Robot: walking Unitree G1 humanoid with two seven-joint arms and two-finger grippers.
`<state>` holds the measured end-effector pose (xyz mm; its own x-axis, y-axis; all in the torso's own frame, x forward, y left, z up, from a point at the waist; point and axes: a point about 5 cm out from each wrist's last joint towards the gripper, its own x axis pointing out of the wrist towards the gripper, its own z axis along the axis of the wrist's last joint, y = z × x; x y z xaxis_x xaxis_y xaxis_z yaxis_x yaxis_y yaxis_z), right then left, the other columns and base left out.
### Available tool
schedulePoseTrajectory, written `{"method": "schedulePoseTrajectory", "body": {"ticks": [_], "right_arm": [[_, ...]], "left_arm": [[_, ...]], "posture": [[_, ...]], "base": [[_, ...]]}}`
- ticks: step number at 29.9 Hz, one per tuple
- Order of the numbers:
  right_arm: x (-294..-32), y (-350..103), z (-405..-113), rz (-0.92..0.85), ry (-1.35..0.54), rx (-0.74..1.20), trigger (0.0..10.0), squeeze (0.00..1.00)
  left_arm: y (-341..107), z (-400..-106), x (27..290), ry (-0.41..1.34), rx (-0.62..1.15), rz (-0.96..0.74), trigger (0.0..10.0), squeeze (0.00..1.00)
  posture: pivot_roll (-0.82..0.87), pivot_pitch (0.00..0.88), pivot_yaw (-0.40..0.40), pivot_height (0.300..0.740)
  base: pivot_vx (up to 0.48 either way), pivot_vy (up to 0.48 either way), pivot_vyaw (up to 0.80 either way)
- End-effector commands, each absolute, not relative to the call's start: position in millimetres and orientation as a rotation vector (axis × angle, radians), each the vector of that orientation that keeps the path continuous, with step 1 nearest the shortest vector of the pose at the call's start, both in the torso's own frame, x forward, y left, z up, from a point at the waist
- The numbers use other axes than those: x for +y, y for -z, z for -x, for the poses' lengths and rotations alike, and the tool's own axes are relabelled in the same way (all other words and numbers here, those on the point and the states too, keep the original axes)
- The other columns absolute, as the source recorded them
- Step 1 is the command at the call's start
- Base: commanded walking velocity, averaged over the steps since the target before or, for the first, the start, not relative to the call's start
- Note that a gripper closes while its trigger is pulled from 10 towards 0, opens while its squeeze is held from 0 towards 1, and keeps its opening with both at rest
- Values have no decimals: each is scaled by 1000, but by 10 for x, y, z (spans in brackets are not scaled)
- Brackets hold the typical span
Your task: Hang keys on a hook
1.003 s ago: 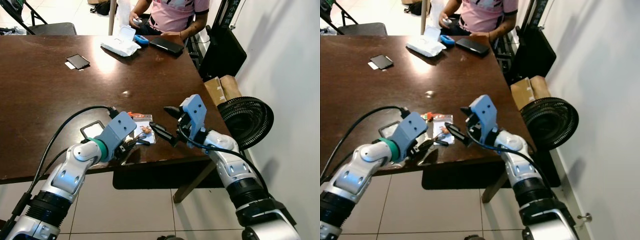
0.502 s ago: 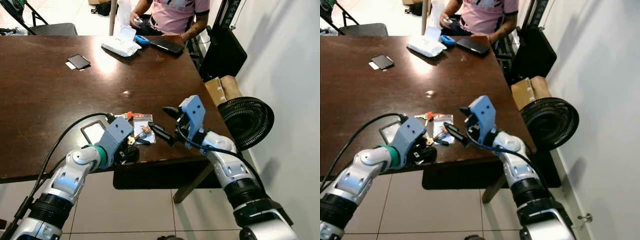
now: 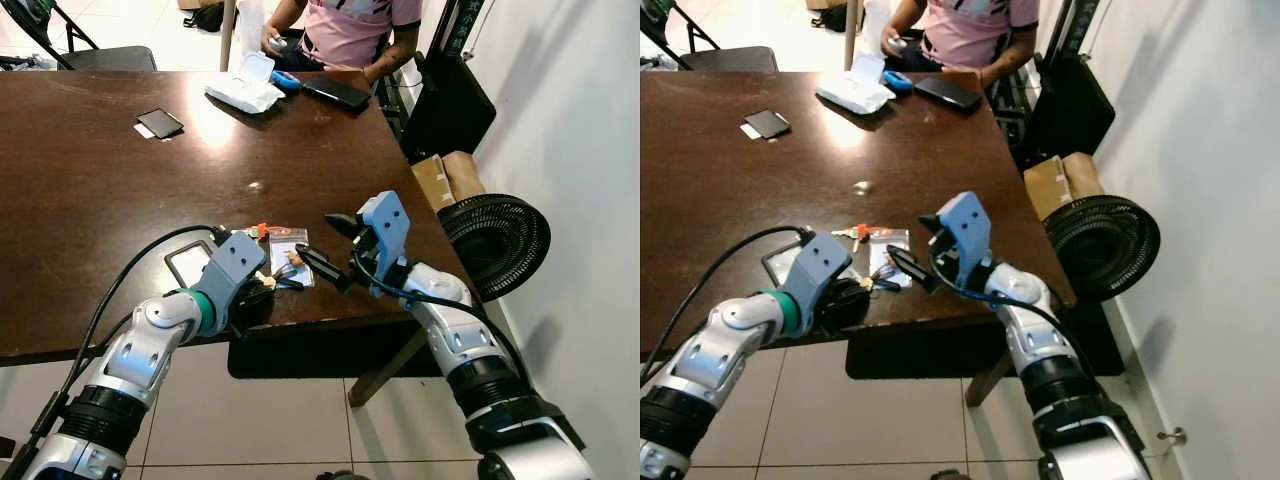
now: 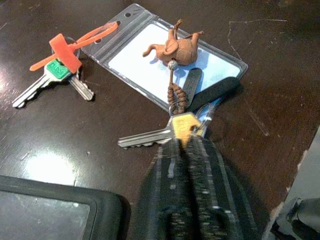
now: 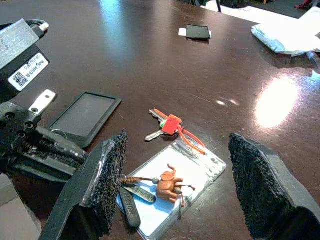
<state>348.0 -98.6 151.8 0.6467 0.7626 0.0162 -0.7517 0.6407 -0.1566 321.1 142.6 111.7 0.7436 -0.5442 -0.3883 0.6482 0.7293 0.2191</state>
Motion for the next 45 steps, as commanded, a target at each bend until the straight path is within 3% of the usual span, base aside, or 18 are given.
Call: {"method": "schedulePoseTrajectory", "body": {"ticks": [1,15,16,18,19,20,21,31,32,43,44,45], "right_arm": [[-1024,-1518,-3501,137,-851,-81,10000,0],[-1031,-1501,-3502,137,-848,-77,10000,0],[-1031,-1500,-3500,138,-850,-76,10000,0],[-1031,-1500,-3500,138,-850,-76,10000,0],[-1030,-1501,-3501,138,-852,-76,10000,0],[-1029,-1501,-3501,139,-852,-75,10000,0],[-1029,-1501,-3501,139,-852,-76,10000,0],[-1028,-1486,-3488,138,-847,-77,10000,0],[-1021,-1483,-3487,137,-849,-76,10000,0],[-1000,-1468,-3483,134,-852,-75,10000,0],[-995,-1465,-3483,134,-853,-75,10000,0],[-990,-1463,-3484,134,-855,-75,10000,0]], "left_arm": [[-1056,-3197,1411,678,341,-347,0,0],[-1140,-3212,1406,654,280,-265,0,0],[-1166,-3209,1386,673,272,-251,10000,0],[-1166,-3209,1386,673,272,-251,10000,0],[-1191,-3214,1343,691,267,-254,10000,220],[-1207,-3218,1313,703,264,-258,10000,220],[-1248,-3245,1236,722,252,-263,10000,1000],[-1234,-3321,1120,755,286,-265,10000,1000],[-1195,-3304,1113,767,312,-286,10000,16],[-1073,-3292,1133,774,397,-289,10000,0],[-1060,-3296,1134,777,407,-289,9294,0],[-1046,-3297,1131,779,416,-289,7647,0]], "posture": [[37,31,3,740],[37,35,-3,740],[37,40,-4,740],[37,40,-4,740],[37,40,-2,740],[37,40,-2,740],[29,39,0,740],[22,41,11,740],[25,39,13,740],[27,27,23,740],[29,23,24,740],[30,19,25,740]], "base": [[0,0,0],[0,0,0],[0,0,0],[0,0,0],[0,0,0],[0,0,0],[0,0,0],[0,0,0],[0,0,0],[0,0,0],[0,0,0],[0,0,0]]}}
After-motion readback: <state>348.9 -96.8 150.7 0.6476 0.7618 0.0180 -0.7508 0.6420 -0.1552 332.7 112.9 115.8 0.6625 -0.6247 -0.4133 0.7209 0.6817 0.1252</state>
